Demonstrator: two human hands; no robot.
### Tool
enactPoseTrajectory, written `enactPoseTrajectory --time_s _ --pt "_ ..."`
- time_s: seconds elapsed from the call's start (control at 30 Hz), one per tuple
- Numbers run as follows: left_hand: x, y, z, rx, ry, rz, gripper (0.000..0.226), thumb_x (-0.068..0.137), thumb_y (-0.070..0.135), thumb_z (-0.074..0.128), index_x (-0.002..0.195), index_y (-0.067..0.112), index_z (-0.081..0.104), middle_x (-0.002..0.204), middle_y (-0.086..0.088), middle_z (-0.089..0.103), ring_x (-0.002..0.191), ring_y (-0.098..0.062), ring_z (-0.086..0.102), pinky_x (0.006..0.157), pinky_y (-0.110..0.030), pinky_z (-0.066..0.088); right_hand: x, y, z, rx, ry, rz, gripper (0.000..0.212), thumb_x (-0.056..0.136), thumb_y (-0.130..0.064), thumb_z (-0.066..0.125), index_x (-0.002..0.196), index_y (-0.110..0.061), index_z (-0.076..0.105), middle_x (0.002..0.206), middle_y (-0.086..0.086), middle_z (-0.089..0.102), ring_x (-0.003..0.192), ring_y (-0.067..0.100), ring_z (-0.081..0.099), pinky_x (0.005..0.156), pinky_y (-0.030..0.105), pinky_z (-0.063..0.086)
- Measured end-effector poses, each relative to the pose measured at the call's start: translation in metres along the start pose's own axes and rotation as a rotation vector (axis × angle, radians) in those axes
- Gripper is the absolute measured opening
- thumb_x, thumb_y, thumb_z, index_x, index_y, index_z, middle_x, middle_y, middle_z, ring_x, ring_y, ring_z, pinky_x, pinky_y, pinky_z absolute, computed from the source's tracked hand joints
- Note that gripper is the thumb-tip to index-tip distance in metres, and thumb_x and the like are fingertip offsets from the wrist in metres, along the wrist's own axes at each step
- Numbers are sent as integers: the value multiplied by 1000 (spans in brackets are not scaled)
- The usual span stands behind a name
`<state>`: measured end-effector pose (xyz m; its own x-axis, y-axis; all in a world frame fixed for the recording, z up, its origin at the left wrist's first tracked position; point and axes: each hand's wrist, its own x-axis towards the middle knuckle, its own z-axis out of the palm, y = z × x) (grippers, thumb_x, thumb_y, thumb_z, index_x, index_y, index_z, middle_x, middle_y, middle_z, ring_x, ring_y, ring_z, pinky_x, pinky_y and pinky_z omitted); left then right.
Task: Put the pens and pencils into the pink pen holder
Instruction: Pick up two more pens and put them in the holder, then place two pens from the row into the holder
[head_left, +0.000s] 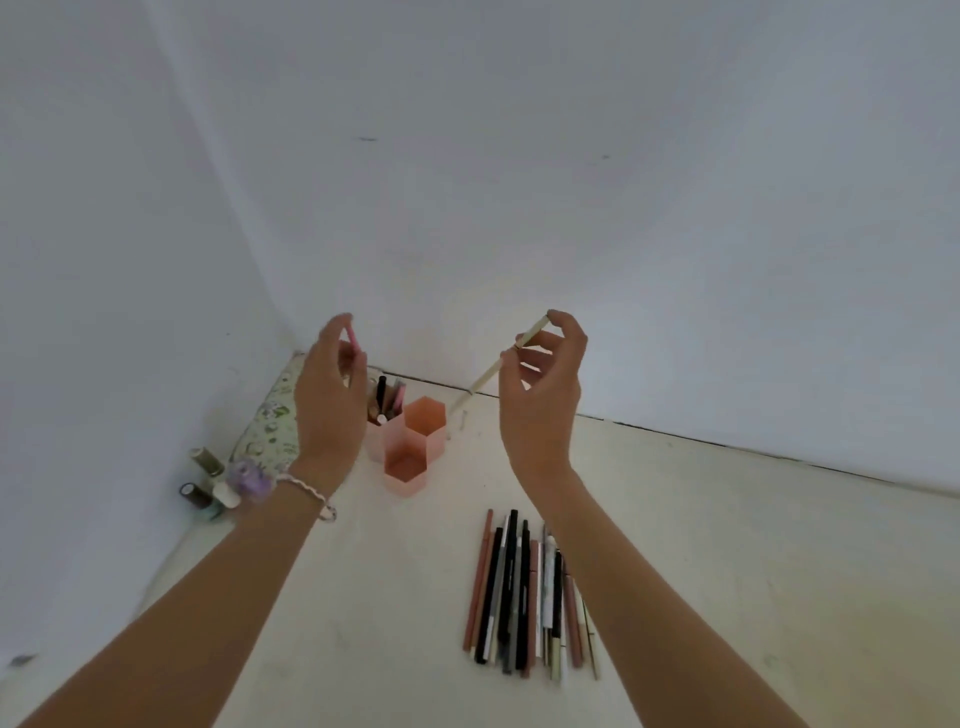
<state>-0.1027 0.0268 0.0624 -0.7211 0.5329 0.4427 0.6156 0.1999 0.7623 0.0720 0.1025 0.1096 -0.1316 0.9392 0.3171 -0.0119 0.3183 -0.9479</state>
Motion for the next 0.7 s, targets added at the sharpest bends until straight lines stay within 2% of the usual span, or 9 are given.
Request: enactPoseTrajectory --time_s 0.1,0.17,0.27,0.4,0.47,0.53,0.6,0.67,0.7 --pt "-13 -26 1 242 -65 171 23 94 15 58 113 8 69 106 -11 67 103 -32 60 95 -36 43 -3 5 22 31 -33 -10 45 92 -7 58 120 -37 41 99 -7 63 88 9 67 77 15 52" --pt "-15 -38 -7 290 -15 200 27 92 14 56 114 5 69 111 -14 66 107 -34 57 97 -42 42 -3 10 35 42 -53 -21 43 92 -9 58 118 -39 41 97 -8 64 88 10 68 79 16 53" --pt "-11 -46 -25 203 53 115 32 94 9 48 123 6 61 116 -12 63 111 -29 51 99 -37 39 -5 23 54 0 -108 -56 41 93 -11 57 116 -40 40 97 -13 63 89 9 68 81 18 53" --pt "-11 -40 -40 83 75 2 34 94 2 47 125 9 58 116 -6 60 107 -21 54 96 -28 45 -18 49 71 -215 -324 -82 38 95 -13 54 118 -38 38 96 -17 60 90 5 64 81 23 52" --pt "-17 -30 -42 10 99 -16 31 93 0 48 120 9 60 110 0 57 95 -11 55 87 -15 45 -24 62 72 -372 -412 -178 31 94 -11 55 119 -28 48 100 -8 62 95 12 62 82 29 51" --pt "-30 -20 -42 -25 100 -23 27 91 0 49 111 15 59 103 6 56 86 -8 55 78 -16 48 -30 69 71 -531 -404 -352 24 91 -11 58 114 -14 63 109 2 65 101 20 59 89 36 48" --pt "-52 -9 -35 -77 25 -38 24 88 3 51 100 23 57 94 11 56 80 -9 56 71 -24 51 -30 69 64 -561 -359 -375 30 89 -11 55 117 -11 65 115 4 63 107 20 55 96 34 44" --pt "-78 3 -21 -110 -150 -106 19 86 16 53 88 35 54 86 14 57 76 -6 58 67 -23 52 -24 62 47 -478 -262 -294 36 88 -10 48 122 -14 59 116 0 61 105 15 55 95 27 43" --pt "-91 8 -10 -97 -277 -171 16 84 20 53 84 36 53 83 14 59 75 -7 59 66 -22 52 -20 59 35 -435 -210 -237 38 88 -9 46 124 -16 57 115 -2 60 102 12 56 92 24 45"
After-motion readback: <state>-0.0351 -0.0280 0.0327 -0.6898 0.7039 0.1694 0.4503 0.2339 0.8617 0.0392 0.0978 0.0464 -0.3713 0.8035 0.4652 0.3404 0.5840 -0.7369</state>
